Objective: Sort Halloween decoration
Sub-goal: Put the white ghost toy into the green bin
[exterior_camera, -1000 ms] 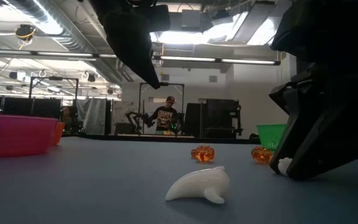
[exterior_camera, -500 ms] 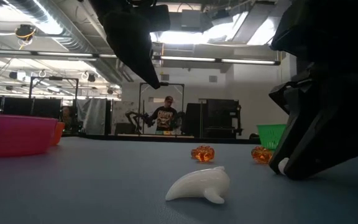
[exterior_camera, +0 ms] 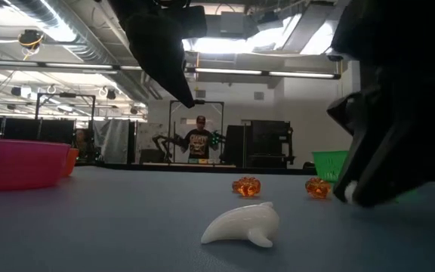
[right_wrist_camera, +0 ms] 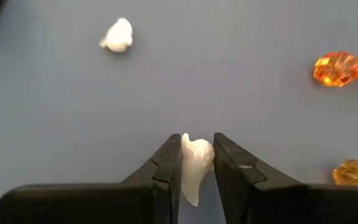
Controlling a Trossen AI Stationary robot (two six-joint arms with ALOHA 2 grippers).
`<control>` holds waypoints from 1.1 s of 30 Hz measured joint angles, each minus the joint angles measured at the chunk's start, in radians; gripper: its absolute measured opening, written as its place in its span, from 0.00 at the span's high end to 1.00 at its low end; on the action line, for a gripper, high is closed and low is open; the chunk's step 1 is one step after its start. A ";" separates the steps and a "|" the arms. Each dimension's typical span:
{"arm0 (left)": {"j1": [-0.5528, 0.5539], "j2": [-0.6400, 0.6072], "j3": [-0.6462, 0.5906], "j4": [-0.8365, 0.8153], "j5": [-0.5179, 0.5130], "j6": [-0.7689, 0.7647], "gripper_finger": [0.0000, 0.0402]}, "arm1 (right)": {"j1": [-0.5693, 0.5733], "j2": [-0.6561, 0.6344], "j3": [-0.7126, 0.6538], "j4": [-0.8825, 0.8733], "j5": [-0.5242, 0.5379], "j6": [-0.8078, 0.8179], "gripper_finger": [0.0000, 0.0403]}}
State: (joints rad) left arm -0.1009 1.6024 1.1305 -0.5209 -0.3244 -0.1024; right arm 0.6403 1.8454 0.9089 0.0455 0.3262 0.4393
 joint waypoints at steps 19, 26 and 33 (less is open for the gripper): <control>0.000 0.000 0.000 0.012 0.000 0.000 0.54 | -0.006 -0.320 0.001 -0.410 0.113 -0.050 0.81; 0.000 0.000 0.000 0.019 0.000 0.000 0.54 | -0.058 -0.479 0.003 -0.703 0.229 -0.056 0.81; 0.000 0.000 0.000 0.021 0.000 0.000 0.54 | -0.187 -0.551 0.003 -1.028 0.292 -0.057 0.81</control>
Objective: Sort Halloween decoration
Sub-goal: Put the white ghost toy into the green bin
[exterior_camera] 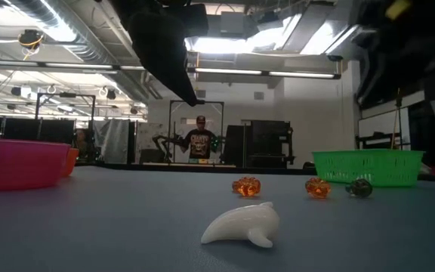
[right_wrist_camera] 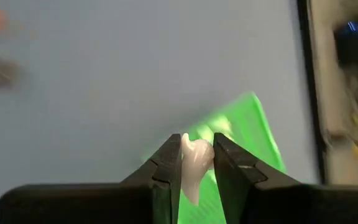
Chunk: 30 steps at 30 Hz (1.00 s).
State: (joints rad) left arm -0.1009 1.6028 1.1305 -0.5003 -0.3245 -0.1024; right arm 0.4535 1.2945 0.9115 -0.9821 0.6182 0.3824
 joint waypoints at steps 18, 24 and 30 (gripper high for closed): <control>0.000 0.000 0.000 0.146 0.000 0.000 0.54 | -0.288 0.003 -0.017 -0.133 -0.010 -0.153 0.81; 0.000 0.000 0.000 0.157 0.000 0.000 0.54 | -0.313 0.003 -0.017 -0.134 -0.067 -0.154 0.81; 0.000 0.000 0.000 0.171 0.050 -0.003 0.54 | -0.311 0.003 -0.017 -0.134 -0.119 -0.154 0.81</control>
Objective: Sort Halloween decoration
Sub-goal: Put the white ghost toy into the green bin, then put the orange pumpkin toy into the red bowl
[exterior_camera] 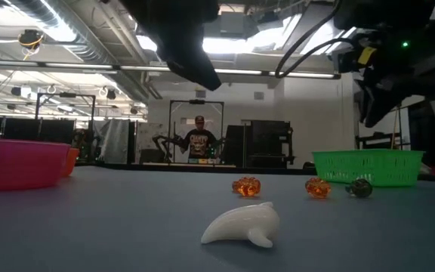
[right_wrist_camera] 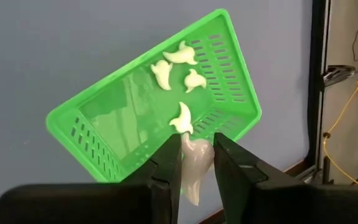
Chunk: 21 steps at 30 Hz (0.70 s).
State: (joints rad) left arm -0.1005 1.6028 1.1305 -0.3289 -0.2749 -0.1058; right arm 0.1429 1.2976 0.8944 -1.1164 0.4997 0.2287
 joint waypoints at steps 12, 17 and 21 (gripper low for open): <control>-0.036 0.037 0.000 0.198 0.189 0.009 0.54 | 0.000 0.000 0.000 0.000 0.004 0.000 0.54; -0.079 0.107 0.000 0.310 0.192 0.023 0.54 | 0.000 0.001 0.000 0.021 0.004 0.000 0.51; -0.112 0.182 0.000 0.379 0.192 0.087 0.54 | 0.001 0.001 0.000 0.055 0.004 0.000 0.50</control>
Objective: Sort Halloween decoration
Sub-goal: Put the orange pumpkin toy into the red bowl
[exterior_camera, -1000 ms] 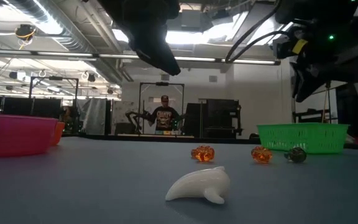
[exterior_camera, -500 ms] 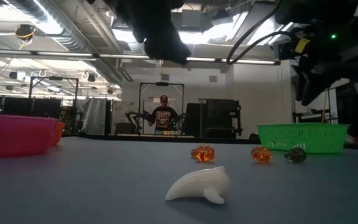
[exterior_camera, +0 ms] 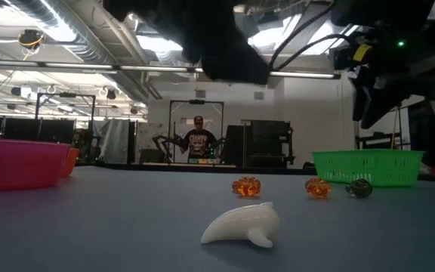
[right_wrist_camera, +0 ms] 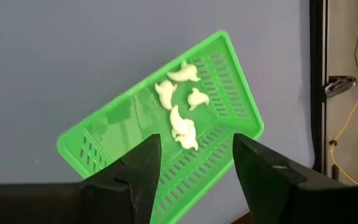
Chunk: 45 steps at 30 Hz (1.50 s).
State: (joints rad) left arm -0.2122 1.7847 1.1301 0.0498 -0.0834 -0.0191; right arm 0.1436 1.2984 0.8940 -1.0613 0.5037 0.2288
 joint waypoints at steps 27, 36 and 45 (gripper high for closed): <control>-0.017 0.253 0.001 0.016 0.046 0.075 0.54 | 0.000 0.000 0.000 0.073 0.000 0.000 0.50; -0.017 0.253 0.002 -0.008 0.050 0.079 0.55 | 0.000 0.000 0.000 0.073 -0.022 0.001 0.50; -0.017 0.253 0.002 -0.010 0.056 0.080 0.65 | 0.000 0.000 0.000 0.074 -0.027 0.001 0.50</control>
State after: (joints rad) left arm -0.2295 2.0377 1.1316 0.0395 -0.0278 0.0612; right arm 0.1436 1.2984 0.8940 -0.9874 0.4770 0.2302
